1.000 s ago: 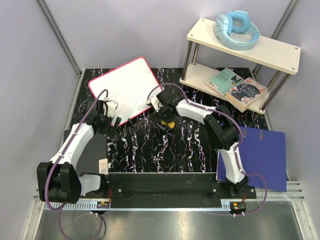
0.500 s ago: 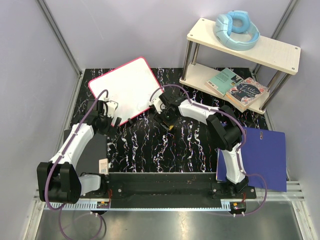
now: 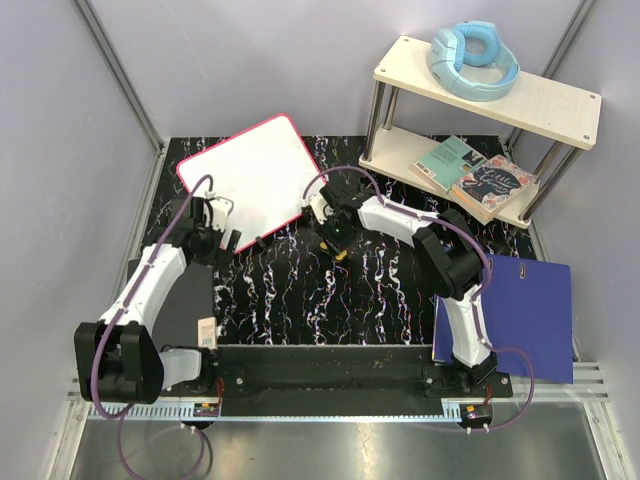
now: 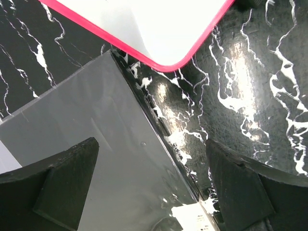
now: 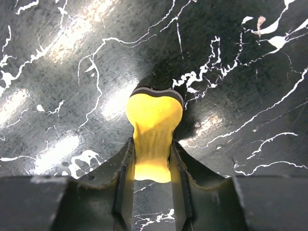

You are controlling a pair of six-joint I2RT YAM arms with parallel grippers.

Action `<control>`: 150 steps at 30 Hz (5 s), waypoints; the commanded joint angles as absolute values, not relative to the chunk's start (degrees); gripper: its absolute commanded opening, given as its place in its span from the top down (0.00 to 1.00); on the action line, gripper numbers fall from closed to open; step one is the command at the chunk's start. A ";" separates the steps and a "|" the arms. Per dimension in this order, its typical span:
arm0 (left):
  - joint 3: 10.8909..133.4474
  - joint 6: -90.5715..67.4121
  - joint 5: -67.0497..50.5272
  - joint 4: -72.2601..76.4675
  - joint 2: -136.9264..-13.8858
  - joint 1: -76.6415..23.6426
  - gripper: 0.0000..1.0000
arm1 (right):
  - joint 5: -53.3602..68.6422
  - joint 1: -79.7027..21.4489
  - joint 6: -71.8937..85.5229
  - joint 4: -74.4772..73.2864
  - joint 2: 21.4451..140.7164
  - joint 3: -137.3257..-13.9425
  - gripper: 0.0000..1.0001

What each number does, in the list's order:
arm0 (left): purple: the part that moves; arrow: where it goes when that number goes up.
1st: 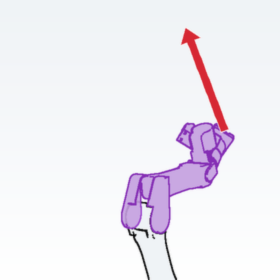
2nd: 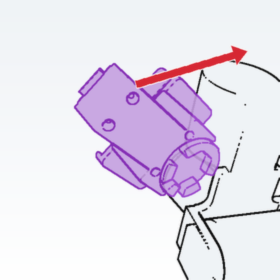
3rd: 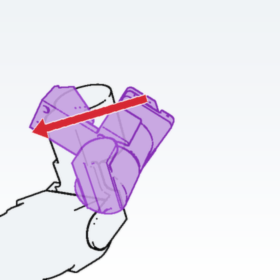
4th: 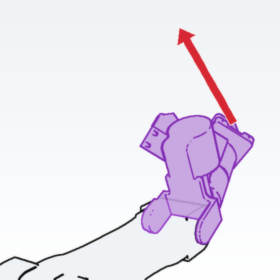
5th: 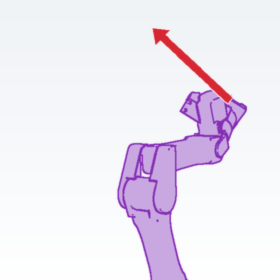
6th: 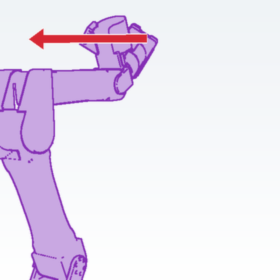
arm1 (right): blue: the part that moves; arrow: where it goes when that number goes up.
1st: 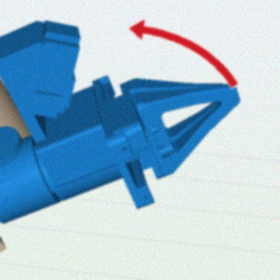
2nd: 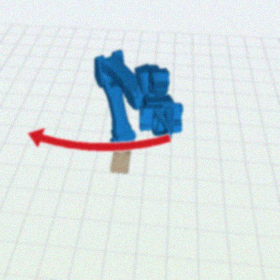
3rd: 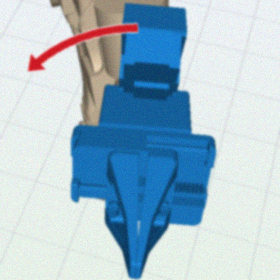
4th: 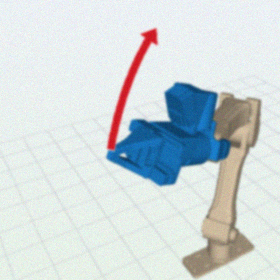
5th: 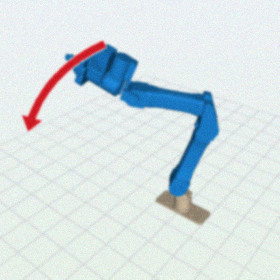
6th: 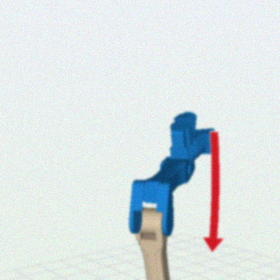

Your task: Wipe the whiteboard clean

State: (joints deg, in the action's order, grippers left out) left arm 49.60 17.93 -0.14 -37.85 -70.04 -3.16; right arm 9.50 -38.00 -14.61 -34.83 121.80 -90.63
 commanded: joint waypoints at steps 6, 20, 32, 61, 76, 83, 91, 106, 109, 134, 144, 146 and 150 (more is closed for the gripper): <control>59.94 13.11 -15.27 -35.51 -74.44 11.49 0.01 | 13.69 -35.77 -8.27 -31.56 117.08 -92.46 0.89; 65.39 10.90 -59.76 -31.04 -94.66 32.61 0.01 | 22.05 -35.51 9.22 -16.53 117.59 -97.38 1.00; 71.98 2.20 -60.74 -21.18 -107.48 30.59 0.09 | 16.63 -34.89 21.17 -12.04 129.10 -113.37 1.00; 77.78 7.20 -52.65 -19.69 -113.91 20.92 1.00 | 5.45 -32.52 12.13 -8.79 138.24 -118.56 1.00; 77.17 11.43 -49.31 -22.41 -112.32 19.51 1.00 | 3.96 -38.66 5.99 -12.03 143.96 -123.73 1.00; 76.29 11.08 -48.96 -21.89 -112.33 19.34 1.00 | 6.06 -46.84 3.08 -23.64 149.41 -131.93 1.00; 75.76 9.23 -49.57 -20.74 -113.20 19.34 1.00 | 6.15 -54.04 2.37 -23.56 149.76 -130.52 1.00; 75.06 7.91 -49.13 -19.51 -113.29 19.34 1.00 | -15.65 -51.42 3.95 -22.68 150.30 -132.63 1.00; 74.88 7.91 -48.87 -19.51 -113.29 19.34 1.00 | -15.82 -48.87 5.97 -22.76 148.63 -131.31 1.00; 75.06 8.00 -48.96 -19.60 -113.64 19.69 1.00 | -13.66 -32.61 7.73 -25.23 146.78 -131.75 1.00; 75.06 8.00 -48.87 -19.69 -113.64 19.77 1.00 | -22.49 -36.04 11.33 -24.43 141.95 -129.82 1.00; 75.06 8.00 -48.78 -19.60 -113.64 19.78 1.00 | -27.65 -36.04 11.86 -24.96 139.94 -128.07 1.00; 74.97 8.09 -48.87 -19.69 -113.64 19.86 1.00 | -32.52 -36.03 11.08 -24.09 136.24 -124.20 1.00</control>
State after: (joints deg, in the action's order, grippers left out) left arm 76.36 -0.47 -64.73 -19.86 -112.77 20.03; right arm -26.72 -33.80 9.61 -25.10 144.09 -127.07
